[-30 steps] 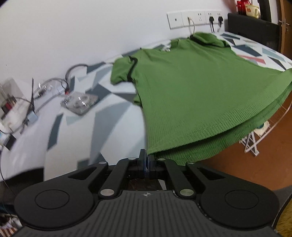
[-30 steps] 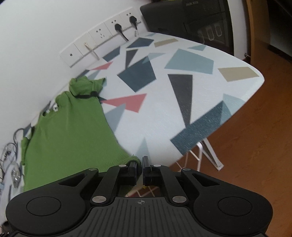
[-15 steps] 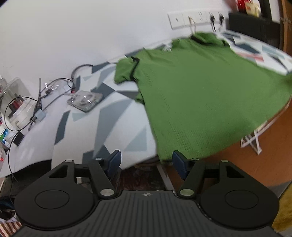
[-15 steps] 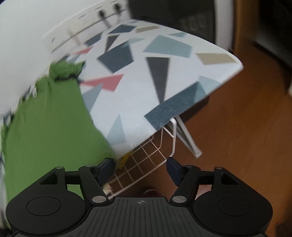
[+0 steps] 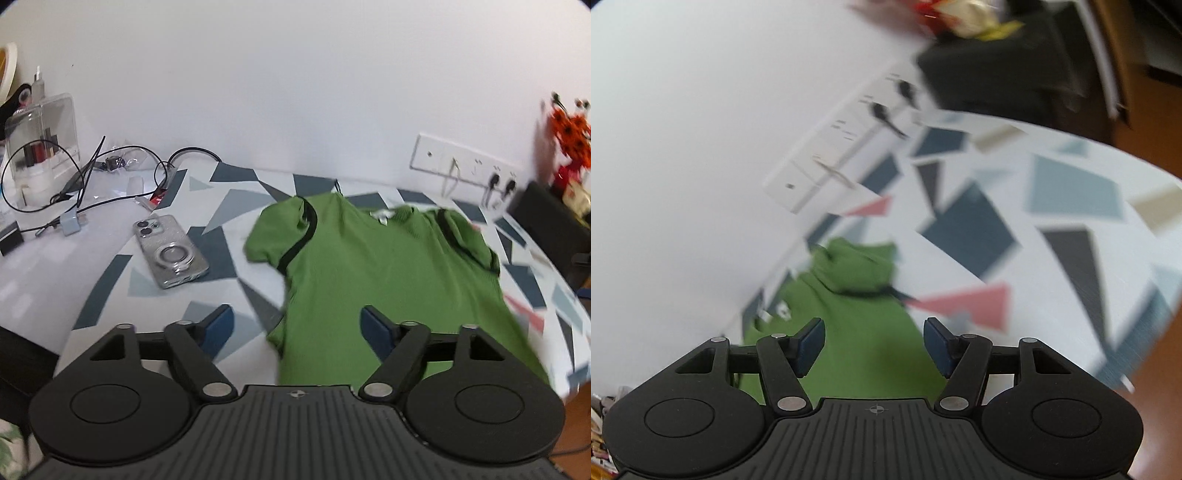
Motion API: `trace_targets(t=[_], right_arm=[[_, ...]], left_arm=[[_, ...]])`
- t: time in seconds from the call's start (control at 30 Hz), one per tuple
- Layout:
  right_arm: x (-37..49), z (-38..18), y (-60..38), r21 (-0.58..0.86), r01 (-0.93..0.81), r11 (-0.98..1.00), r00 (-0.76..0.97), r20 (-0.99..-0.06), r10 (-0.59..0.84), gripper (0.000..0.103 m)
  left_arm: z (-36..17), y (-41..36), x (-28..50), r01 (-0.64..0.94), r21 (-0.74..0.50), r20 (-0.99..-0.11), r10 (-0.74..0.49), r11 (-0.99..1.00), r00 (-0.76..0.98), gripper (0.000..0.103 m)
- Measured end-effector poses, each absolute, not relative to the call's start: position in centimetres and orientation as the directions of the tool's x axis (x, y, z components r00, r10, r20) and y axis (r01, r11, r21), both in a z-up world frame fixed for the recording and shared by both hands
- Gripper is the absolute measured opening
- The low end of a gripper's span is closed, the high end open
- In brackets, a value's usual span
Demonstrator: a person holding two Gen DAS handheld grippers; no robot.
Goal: Fold clothes
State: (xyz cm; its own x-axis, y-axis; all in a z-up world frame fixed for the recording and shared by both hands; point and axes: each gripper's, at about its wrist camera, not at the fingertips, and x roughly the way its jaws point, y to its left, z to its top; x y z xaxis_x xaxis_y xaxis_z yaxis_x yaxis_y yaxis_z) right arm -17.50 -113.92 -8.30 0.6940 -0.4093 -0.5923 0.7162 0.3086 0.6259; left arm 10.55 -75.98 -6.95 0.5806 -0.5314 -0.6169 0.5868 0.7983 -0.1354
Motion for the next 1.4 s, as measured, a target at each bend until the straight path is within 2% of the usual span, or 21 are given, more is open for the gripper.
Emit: trace_targets(t=[0.1,0.3,0.37,0.5,0.63,0.7,0.77,0.8,0.83,0.87,0.9,1.0,1.07,1.13,1.27,1.4], right_arm=[[-14.6,-8.5,-116.2,0.615,0.712,0.339,0.7,-0.591,-0.401,0.053],[-10.4,-10.1,-121.8,0.572,0.72,0.394,0.694,-0.596,-0.403,0.047],[-8.7,-11.2,-124.2,0.515,0.735,0.442,0.676,-0.608,-0.416,0.047],[-5.4,-15.1,-128.5,0.414,0.762,0.498,0.631,-0.65,-0.424,0.047],[-2.8,-17.8,-130.5,0.412,0.718,0.561,0.655,-0.673,-0.344,0.047],[-1.6,-18.5,-130.6,0.385,0.688,0.616,0.656,-0.693,-0.299,0.053],[-0.7,-19.0,-130.2,0.337,0.667,0.665,0.645,-0.708,-0.288,0.053],[-0.4,-19.2,-130.0,0.309,0.657,0.688,0.638,-0.713,-0.289,0.048],[-0.2,-19.2,-129.8,0.277,0.647,0.71,0.631,-0.718,-0.295,0.028],[-0.1,-19.3,-129.5,0.246,0.637,0.731,0.624,-0.722,-0.3,0.014],[0.0,-19.4,-129.4,0.232,0.627,0.743,0.623,-0.722,-0.3,0.005],[-1.4,-19.9,-130.9,0.357,0.642,0.679,0.67,-0.692,-0.269,0.003],[-3.1,-19.7,-132.0,0.386,0.692,0.611,0.664,-0.673,-0.327,0.003],[-5.8,-18.6,-133.4,0.381,0.76,0.526,0.63,-0.629,-0.455,0.002],[-13.5,-15.0,-136.2,0.379,0.889,0.258,0.434,-0.511,-0.742,0.002],[-17.3,-14.3,-137.8,0.401,0.906,0.134,0.346,-0.521,-0.781,0.003]], left_arm=[[-7.7,-79.2,10.9,0.563,-0.128,-0.638,-0.503,0.816,0.583,0.089],[-9.6,-86.5,12.4,0.642,-0.032,-0.705,-0.472,0.766,0.529,0.09],[-10.1,-89.0,13.2,0.656,0.005,-0.716,-0.455,0.755,0.529,0.095],[-11.6,-94.3,15.3,0.634,0.059,-0.744,-0.39,0.771,0.543,0.096],[-13.0,-98.9,16.8,0.645,0.107,-0.765,-0.353,0.756,0.54,0.096],[-13.5,-100.6,17.4,0.65,0.143,-0.765,-0.333,0.747,0.551,0.096],[-14.1,-101.8,17.9,0.652,0.157,-0.773,-0.318,0.742,0.548,0.096],[-14.4,-102.4,18.3,0.654,0.159,-0.779,-0.312,0.74,0.544,0.096],[-14.7,-102.9,18.5,0.656,0.163,-0.788,-0.304,0.737,0.536,0.096],[-15.1,-103.4,18.6,0.66,0.166,-0.799,-0.292,0.733,0.525,0.096],[-15.6,-103.8,18.8,0.664,0.17,-0.811,-0.279,0.728,0.514,0.096],[-16.6,-104.9,18.9,0.671,0.184,-0.836,-0.245,0.718,0.491,0.096],[-17.0,-105.1,18.8,0.67,0.18,-0.839,-0.242,0.72,0.487,0.098],[-17.1,-105.4,18.8,0.669,0.181,-0.837,-0.243,0.721,0.49,0.1],[-17.3,-106.0,19.1,0.673,0.159,-0.836,-0.264,0.722,0.481,0.102],[-17.4,-106.6,19.7,0.671,0.121,-0.836,-0.289,0.732,0.466,0.102]])
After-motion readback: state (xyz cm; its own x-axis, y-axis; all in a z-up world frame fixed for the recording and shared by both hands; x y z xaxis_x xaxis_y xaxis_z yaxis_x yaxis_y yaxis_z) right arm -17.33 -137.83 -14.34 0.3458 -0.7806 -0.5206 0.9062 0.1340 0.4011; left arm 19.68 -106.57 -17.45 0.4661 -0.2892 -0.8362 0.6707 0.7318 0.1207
